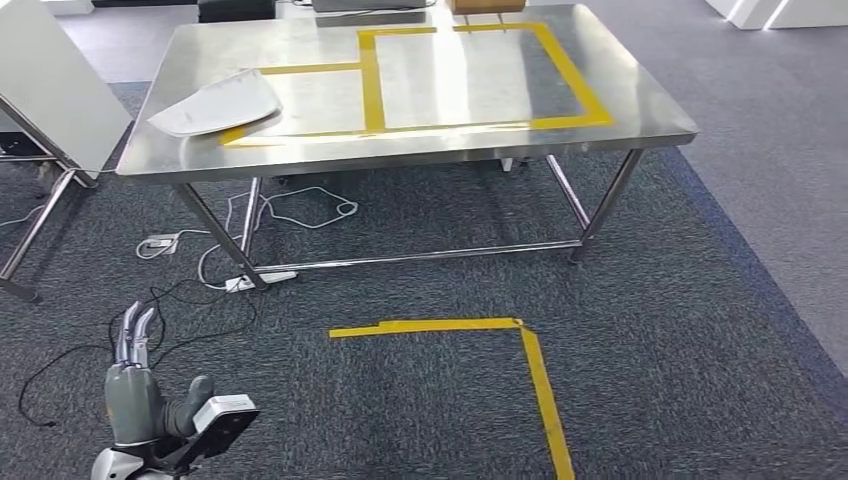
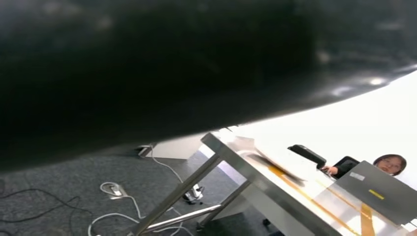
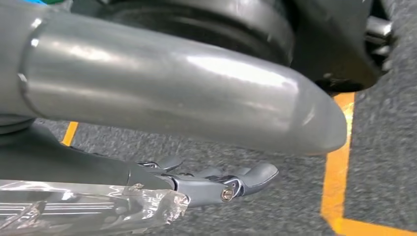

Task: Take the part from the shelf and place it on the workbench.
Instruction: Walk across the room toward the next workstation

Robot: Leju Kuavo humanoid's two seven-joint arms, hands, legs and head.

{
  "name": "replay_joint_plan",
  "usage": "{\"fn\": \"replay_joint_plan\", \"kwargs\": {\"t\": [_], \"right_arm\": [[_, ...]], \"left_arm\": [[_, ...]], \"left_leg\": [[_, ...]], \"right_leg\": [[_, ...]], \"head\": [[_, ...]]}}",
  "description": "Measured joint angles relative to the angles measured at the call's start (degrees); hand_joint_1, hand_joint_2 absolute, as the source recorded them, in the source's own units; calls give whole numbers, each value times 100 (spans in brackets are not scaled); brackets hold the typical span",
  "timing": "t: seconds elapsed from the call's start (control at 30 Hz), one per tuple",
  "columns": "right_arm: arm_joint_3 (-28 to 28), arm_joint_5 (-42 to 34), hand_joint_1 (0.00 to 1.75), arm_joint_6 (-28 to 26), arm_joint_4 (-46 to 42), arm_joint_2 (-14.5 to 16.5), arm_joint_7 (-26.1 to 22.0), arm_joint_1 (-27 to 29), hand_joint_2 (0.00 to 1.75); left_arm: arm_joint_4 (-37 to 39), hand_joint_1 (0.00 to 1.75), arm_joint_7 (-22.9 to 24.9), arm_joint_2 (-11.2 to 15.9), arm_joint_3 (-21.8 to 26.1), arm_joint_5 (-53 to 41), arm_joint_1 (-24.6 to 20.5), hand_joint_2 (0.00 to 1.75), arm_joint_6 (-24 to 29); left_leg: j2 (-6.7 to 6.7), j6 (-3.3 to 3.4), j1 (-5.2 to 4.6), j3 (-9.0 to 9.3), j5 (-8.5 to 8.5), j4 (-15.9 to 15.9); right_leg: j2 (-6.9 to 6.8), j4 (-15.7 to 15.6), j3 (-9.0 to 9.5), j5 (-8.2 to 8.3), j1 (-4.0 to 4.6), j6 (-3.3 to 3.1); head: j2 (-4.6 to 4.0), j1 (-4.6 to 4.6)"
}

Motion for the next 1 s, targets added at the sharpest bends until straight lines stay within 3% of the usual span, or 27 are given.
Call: {"fn": "replay_joint_plan", "kwargs": {"t": [0.07,0.13,0.2,0.27,0.3,0.33,0.37,0.4,0.47,0.5,0.53,0.6,0.67,0.7,0.77,0.8,0.83,0.87,0.9,0.93,1.0], "right_arm": [[0,11,0,-1,-4,-4,-7,4,0],[0,36,0,1,-5,-8,-15,20,0],[0,69,0,3,-6,-17,-34,36,0],[0,98,0,4,-8,-25,-60,42,0],[0,108,0,4,-8,-27,-70,44,0],[0,114,0,4,-8,-28,-76,47,0],[0,120,0,4,-9,-31,-80,50,0],[0,126,0,4,-9,-35,-80,54,0],[0,139,0,3,-15,-57,-80,55,0],[0,146,0,3,-18,-68,-80,54,0],[0,152,0,2,-21,-79,-79,56,0],[0,165,0,2,-23,-85,-69,65,0],[-1,173,0,-2,-25,-85,-57,73,0],[-2,175,0,-7,-25,-86,-55,74,0],[-2,175,0,-15,-26,-89,-53,81,0],[-2,176,0,-16,-26,-89,-52,87,0],[-2,178,0,-17,-26,-89,-50,91,0],[-2,178,0,-18,-26,-89,-49,92,0],[-2,179,0,-19,-26,-89,-48,88,0],[-2,179,0,-20,-26,-88,-48,83,0],[-2,179,0,-22,-26,-87,-47,78,0]], "left_arm": [[-1,0,-4,-8,3,-1,3,0,-13],[-2,0,-8,-17,-1,-4,5,0,-21],[-6,0,-2,-22,-17,-29,4,0,-53],[-10,0,17,-22,-32,-78,4,0,-93],[-10,0,30,-21,-35,-101,4,0,-108],[-10,0,40,-21,-37,-116,4,0,-120],[-10,0,49,-21,-37,-128,4,0,-127],[-10,0,55,-21,-37,-133,4,0,-133],[-10,0,68,-21,-40,-140,4,0,-145],[-10,0,76,-21,-44,-143,4,0,-151],[-9,0,84,-21,-48,-148,4,0,-156],[-8,0,93,-21,-52,-161,6,0,-157],[-7,0,97,-16,-51,-171,12,0,-157],[-6,0,99,-14,-51,-173,15,0,-157],[1,0,102,-11,-49,-174,17,0,-156],[6,0,103,-10,-48,-175,18,0,-157],[13,0,104,-10,-47,-175,19,0,-157],[18,0,105,-10,-46,-175,19,0,-157],[22,0,105,-10,-46,-175,20,0,-157],[24,0,105,-10,-46,-175,20,0,-157],[28,0,106,-11,-45,-178,21,0,-156]], "left_leg": [[-17,93,-28,150,-119,-302],[5,220,-37,57,-52,-302],[29,332,-38,-61,57,-318],[40,382,-62,-215,180,-312],[43,389,-78,-295,241,-307],[44,391,-95,-371,299,-304],[35,389,-114,-440,355,-301],[18,383,-133,-501,406,-300],[-36,359,-164,-599,496,-295],[-59,340,-176,-633,538,-291],[-79,316,-181,-657,576,-288],[-126,260,-184,-686,639,-290],[-138,196,-170,-746,536,-173],[-124,160,-159,-824,369,24],[-85,87,-122,-1083,-114,743],[-78,56,-102,-1205,-293,1110],[-71,31,-84,-1262,-366,1348],[-56,12,-66,-1218,-314,1368],[-24,1,-49,-1070,-160,1163],[56,0,-38,-853,44,798],[300,51,-66,-493,287,152]], "right_leg": [[10,48,-71,83,2,86],[17,67,-138,94,-25,162],[33,380,-300,-247,-43,210],[44,1111,-546,-774,-39,236],[46,1469,-639,-921,-38,240],[46,1690,-659,-940,-37,235],[49,1697,-567,-844,-33,215],[62,1480,-357,-697,-23,177],[192,600,321,-536,14,51],[253,209,597,-544,29,5],[296,-55,761,-583,43,-25],[248,-193,781,-596,49,-38],[148,-233,751,-542,29,-88],[95,-250,739,-511,15,-114],[-15,-247,701,-480,12,-140],[-77,-238,684,-471,13,-138],[-139,-225,674,-466,13,-134],[-201,-208,677,-466,11,-127],[-256,-188,688,-471,9,-114],[-308,-168,703,-485,9,-95],[-405,-126,684,-520,35,-41]], "head": [[0,-7],[0,-15],[0,2],[0,30],[0,36],[0,38],[0,37],[0,37],[0,36],[0,32],[0,33],[0,31],[0,24],[0,12],[0,-9],[0,-11],[0,-10],[0,-11],[0,-11],[0,-13],[0,-15]]}}
